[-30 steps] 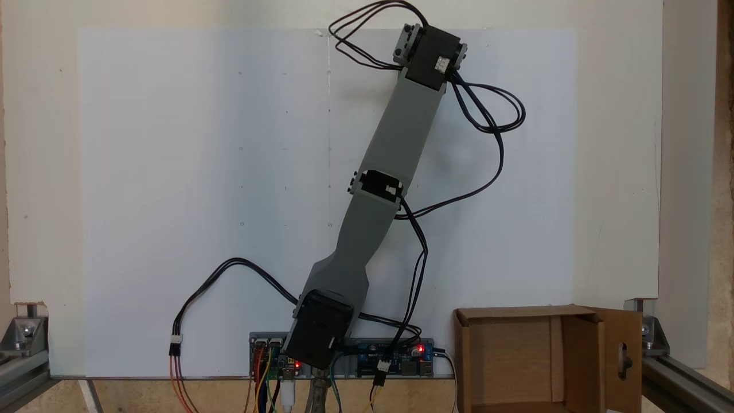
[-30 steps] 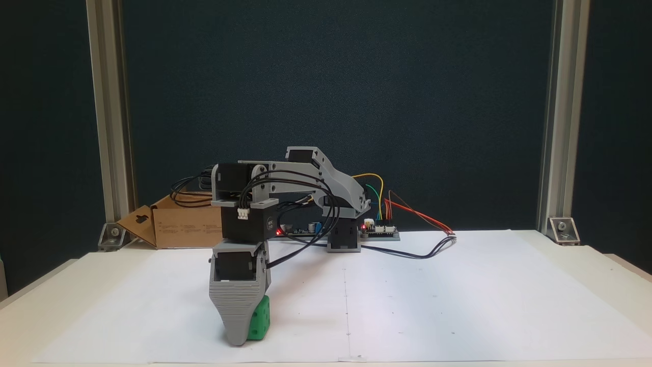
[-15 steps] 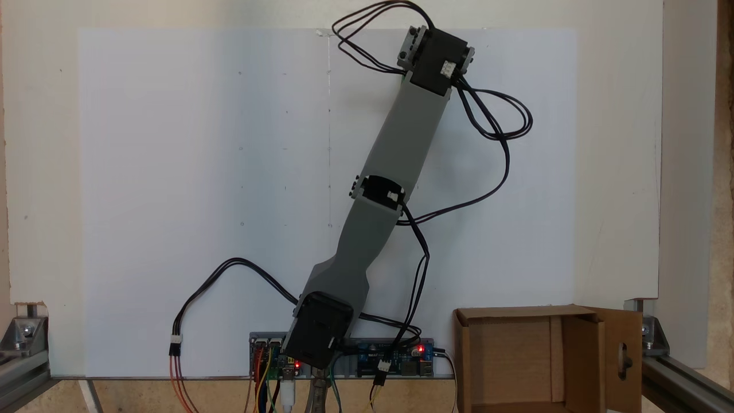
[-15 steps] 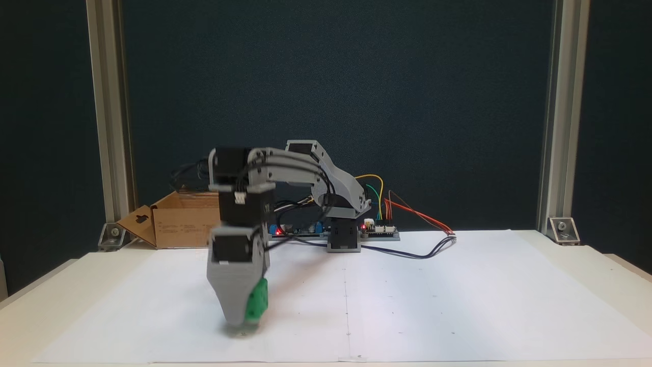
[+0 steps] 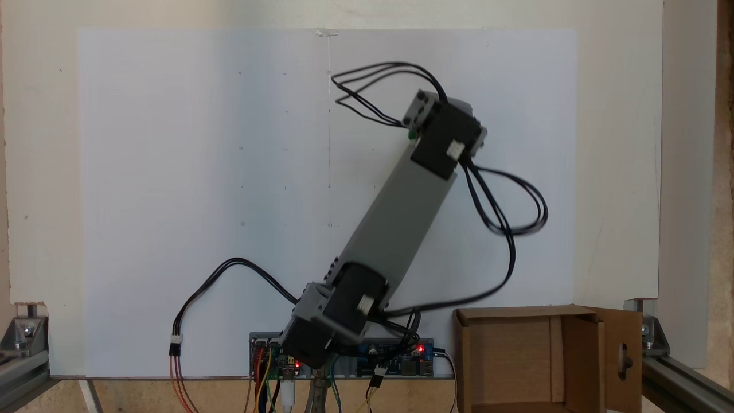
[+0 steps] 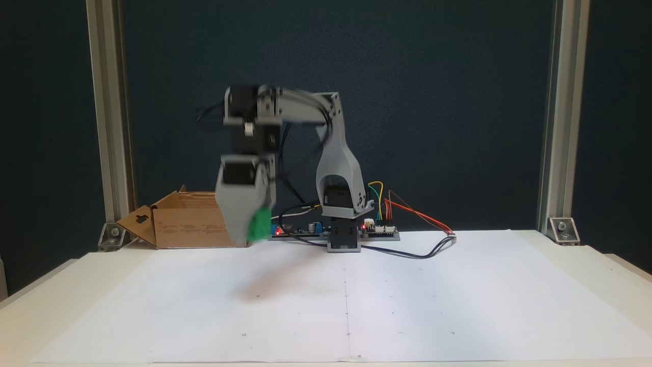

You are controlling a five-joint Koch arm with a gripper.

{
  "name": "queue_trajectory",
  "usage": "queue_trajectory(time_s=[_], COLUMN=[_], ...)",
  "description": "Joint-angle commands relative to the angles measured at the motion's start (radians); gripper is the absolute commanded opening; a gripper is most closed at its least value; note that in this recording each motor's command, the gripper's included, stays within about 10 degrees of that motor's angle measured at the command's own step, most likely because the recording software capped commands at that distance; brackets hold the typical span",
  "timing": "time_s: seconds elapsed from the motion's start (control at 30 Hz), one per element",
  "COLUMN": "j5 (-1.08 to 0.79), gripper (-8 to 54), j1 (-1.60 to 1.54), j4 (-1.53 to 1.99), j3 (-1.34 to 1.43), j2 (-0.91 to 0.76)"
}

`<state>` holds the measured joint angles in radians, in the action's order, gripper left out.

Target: Grasp a green dice and put it in the bin.

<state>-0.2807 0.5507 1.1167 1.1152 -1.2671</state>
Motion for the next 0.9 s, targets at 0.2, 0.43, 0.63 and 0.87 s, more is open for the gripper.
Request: queue_trajectory(time_s=[0.2, 0.43, 0.63, 0.87], j5=[-0.129, -0.153, -0.221, -0.301], gripper=[11.8, 11.7, 11.8, 11.7], j1=[0.293, 0.704, 1.028, 1.249], j4=[-0.204, -0.199, -0.207, -0.353], j3=[0.373, 0.408, 0.407, 0.405], j2=[-0.488, -0.577, -0.577, -0.426])
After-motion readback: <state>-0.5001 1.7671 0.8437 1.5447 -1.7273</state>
